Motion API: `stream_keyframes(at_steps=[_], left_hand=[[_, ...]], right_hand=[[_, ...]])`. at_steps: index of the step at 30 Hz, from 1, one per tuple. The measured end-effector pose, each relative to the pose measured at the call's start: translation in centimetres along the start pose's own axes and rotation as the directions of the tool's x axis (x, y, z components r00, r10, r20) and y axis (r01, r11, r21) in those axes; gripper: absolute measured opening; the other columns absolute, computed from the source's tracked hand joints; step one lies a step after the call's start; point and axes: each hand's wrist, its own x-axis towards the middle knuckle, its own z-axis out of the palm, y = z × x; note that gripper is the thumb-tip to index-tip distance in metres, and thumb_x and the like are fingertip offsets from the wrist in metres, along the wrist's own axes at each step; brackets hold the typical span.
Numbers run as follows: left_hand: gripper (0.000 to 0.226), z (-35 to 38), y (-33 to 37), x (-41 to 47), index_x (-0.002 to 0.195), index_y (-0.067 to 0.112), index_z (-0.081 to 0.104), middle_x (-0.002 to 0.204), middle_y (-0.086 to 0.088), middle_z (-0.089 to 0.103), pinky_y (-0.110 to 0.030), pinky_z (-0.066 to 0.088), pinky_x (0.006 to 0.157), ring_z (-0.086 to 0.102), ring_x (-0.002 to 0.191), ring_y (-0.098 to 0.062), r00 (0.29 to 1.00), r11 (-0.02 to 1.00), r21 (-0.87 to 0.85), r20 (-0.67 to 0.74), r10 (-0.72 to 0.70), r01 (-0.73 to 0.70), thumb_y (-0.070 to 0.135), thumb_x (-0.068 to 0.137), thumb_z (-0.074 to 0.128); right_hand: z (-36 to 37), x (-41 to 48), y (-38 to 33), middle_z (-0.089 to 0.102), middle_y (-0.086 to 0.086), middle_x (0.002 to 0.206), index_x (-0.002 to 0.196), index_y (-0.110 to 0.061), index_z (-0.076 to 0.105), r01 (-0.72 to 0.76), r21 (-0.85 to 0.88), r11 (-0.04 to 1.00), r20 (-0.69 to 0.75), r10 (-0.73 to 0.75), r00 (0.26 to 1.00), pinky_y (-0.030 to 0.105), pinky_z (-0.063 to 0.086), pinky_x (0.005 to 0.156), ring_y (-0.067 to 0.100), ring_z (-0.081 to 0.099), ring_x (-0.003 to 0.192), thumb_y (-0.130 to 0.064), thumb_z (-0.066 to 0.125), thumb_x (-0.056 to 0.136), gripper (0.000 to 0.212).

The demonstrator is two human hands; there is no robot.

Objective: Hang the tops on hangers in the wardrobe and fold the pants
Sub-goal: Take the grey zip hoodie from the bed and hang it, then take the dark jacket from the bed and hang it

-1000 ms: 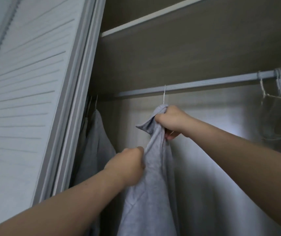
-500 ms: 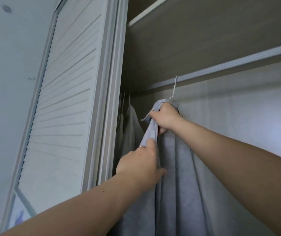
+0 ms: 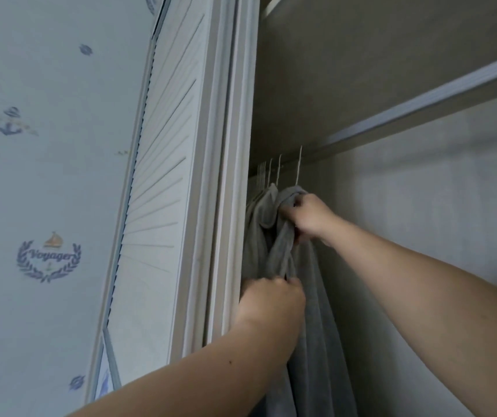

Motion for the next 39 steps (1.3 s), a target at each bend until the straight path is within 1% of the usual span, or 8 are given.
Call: stream_keyframes(at_steps=[4,11,15,19,23,26,30,39], left_hand=[[0.026,0.2,0.0,0.3,0.127,0.008,0.054,0.118,-0.013,0.062,-0.039,0.035,0.070,0.064,0.102,-0.033,0.996,0.995,0.099,0.084,0.012,-0.020,0.013,0.102,0.048],[0.039,0.4,0.6,-0.2,0.135,0.008,0.049,0.125,-0.016,0.058,-0.048,0.044,0.090,0.057,0.114,-0.036,0.999,0.977,0.208,-0.003,0.049,-0.047,0.020,0.099,0.057],[0.057,-0.5,-0.2,-2.1,0.148,0.009,0.038,0.153,-0.021,0.038,-0.064,0.006,0.117,0.024,0.144,-0.041,0.976,0.936,0.330,-0.129,0.177,-0.126,0.037,0.099,0.050],[0.066,-0.9,-2.6,-6.7,0.157,0.014,0.024,0.168,-0.017,0.009,-0.063,-0.030,0.109,-0.017,0.152,-0.041,0.951,0.906,0.383,-0.170,0.260,-0.180,0.051,0.103,0.030],[0.072,-2.8,-7.0,-13.0,0.149,0.017,0.049,0.164,-0.015,0.024,-0.061,0.002,0.119,0.007,0.153,-0.040,0.953,0.903,0.402,-0.180,0.243,-0.154,0.062,0.092,0.052],[0.077,-4.3,-10.8,-18.3,0.158,0.022,0.031,0.167,-0.011,0.004,-0.062,-0.002,0.121,-0.007,0.154,-0.040,0.967,0.884,0.454,-0.156,0.202,-0.112,0.065,0.096,0.041],[0.073,-8.3,-15.5,-26.6,0.151,0.018,0.046,0.162,-0.013,0.029,-0.065,0.025,0.117,0.022,0.151,-0.040,0.987,0.884,0.466,-0.120,0.103,-0.035,0.060,0.092,0.033],[0.076,-17.7,-24.6,-50.1,0.157,0.018,0.034,0.166,-0.011,0.022,-0.066,0.021,0.119,0.014,0.154,-0.039,0.995,0.807,0.584,-0.023,-0.095,0.091,0.059,0.093,0.032]], right_hand=[[0.7,0.7,2.3,0.069,0.012,0.111,0.106,-0.018,0.066,-0.015,0.098,0.995,0.057,0.010,0.998,0.055,0.055,0.092,0.036,0.067,0.102,-0.026,0.060,0.096,0.014],[0.0,-1.5,3.8,0.063,0.009,0.131,0.142,-0.029,0.046,0.158,-0.241,0.958,-0.086,-0.183,0.979,0.045,0.051,0.097,0.031,0.059,0.120,-0.055,0.043,0.100,0.050],[-0.8,-3.4,3.5,0.024,-0.005,0.163,0.156,-0.040,0.016,0.241,-0.415,0.877,-0.098,-0.307,0.947,0.054,0.022,0.118,0.024,0.018,0.150,-0.070,0.016,0.094,0.069],[-0.9,-6.6,1.2,0.002,-0.014,0.168,0.155,-0.048,0.002,0.268,-0.517,0.813,-0.132,-0.384,0.914,0.055,0.005,0.120,0.014,-0.005,0.154,-0.076,0.005,0.091,0.070],[0.3,-11.1,-3.2,-0.005,-0.014,0.168,0.155,-0.049,-0.003,0.316,-0.501,0.806,-0.122,-0.427,0.896,0.053,0.000,0.122,0.012,-0.010,0.153,-0.073,0.006,0.093,0.067],[2.1,-15.1,-7.3,-0.011,-0.016,0.167,0.154,-0.050,-0.007,0.392,-0.450,0.802,-0.047,-0.460,0.887,0.052,-0.007,0.121,0.012,-0.017,0.153,-0.075,0.003,0.093,0.067],[5.5,-20.2,-14.3,-0.013,-0.013,0.167,0.157,-0.045,-0.006,0.425,-0.389,0.817,0.024,-0.452,0.892,0.055,-0.005,0.122,0.016,-0.017,0.153,-0.072,0.009,0.093,0.070],[17.1,-34.5,-33.1,-0.004,-0.012,0.168,0.157,-0.043,0.002,0.547,-0.027,0.837,0.147,-0.538,0.830,0.051,-0.006,0.122,0.013,-0.012,0.154,-0.067,0.017,0.096,0.067]])
